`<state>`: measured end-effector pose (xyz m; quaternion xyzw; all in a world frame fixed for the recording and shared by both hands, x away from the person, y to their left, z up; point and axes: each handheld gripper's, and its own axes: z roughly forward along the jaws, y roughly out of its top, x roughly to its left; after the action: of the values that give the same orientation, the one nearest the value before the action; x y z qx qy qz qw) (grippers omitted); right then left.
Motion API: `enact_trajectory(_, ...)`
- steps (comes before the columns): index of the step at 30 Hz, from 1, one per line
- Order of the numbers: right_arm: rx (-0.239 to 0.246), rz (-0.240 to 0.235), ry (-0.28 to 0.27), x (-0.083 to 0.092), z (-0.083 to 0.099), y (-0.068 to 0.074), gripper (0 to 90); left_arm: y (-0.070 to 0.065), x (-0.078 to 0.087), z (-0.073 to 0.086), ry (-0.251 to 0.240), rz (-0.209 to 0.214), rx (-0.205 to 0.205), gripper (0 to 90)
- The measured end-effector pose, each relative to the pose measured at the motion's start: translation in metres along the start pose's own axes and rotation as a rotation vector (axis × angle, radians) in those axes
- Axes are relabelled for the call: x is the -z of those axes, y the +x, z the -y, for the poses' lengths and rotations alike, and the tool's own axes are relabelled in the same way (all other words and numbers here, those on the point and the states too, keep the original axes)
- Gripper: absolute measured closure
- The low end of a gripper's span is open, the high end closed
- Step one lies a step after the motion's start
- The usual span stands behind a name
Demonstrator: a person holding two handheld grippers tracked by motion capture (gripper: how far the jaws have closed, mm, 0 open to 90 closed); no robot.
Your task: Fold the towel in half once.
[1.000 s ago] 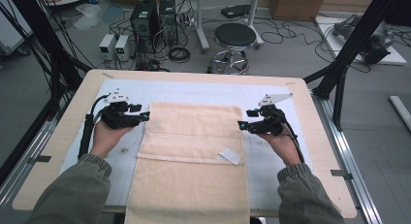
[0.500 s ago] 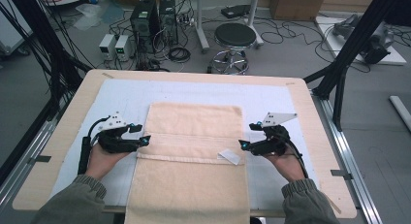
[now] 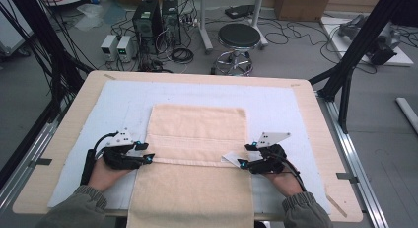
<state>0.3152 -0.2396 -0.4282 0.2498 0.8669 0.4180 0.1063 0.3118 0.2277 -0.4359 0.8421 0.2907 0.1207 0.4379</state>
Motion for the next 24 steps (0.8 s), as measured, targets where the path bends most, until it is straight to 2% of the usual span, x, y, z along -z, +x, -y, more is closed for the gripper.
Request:
enact_trajectory(3,0.011,-0.01,0.033,-0.007,0.002,0.001,45.2,0.001,-0.005,0.003,0.032,0.005,0.001,54.6)
enact_trajectory(5,0.024,-0.018,0.053,-0.013,0.003,0.001,51.1,0.0,-0.007,0.003,0.036,-0.002,-0.015,57.5)
enact_trajectory(11,0.03,-0.043,0.05,-0.015,0.003,0.0,73.6,-0.003,-0.009,0.002,0.036,-0.022,-0.048,70.9)
enact_trajectory(14,0.041,-0.052,0.051,-0.016,0.003,0.0,80.3,-0.005,-0.01,0.001,0.034,-0.031,-0.053,77.5)
enact_trajectory(17,0.019,-0.066,0.06,-0.016,0.002,-0.001,84.3,-0.006,-0.011,0.0,0.039,-0.041,-0.058,81.8)
enact_trajectory(19,0.023,-0.074,0.06,-0.016,0.001,-0.002,85.7,-0.006,-0.011,-0.001,0.043,-0.04,-0.056,83.3)
enact_trajectory(24,0.002,-0.089,0.038,-0.01,-0.002,-0.004,86.6,-0.005,-0.005,-0.004,0.018,-0.038,-0.034,84.7)
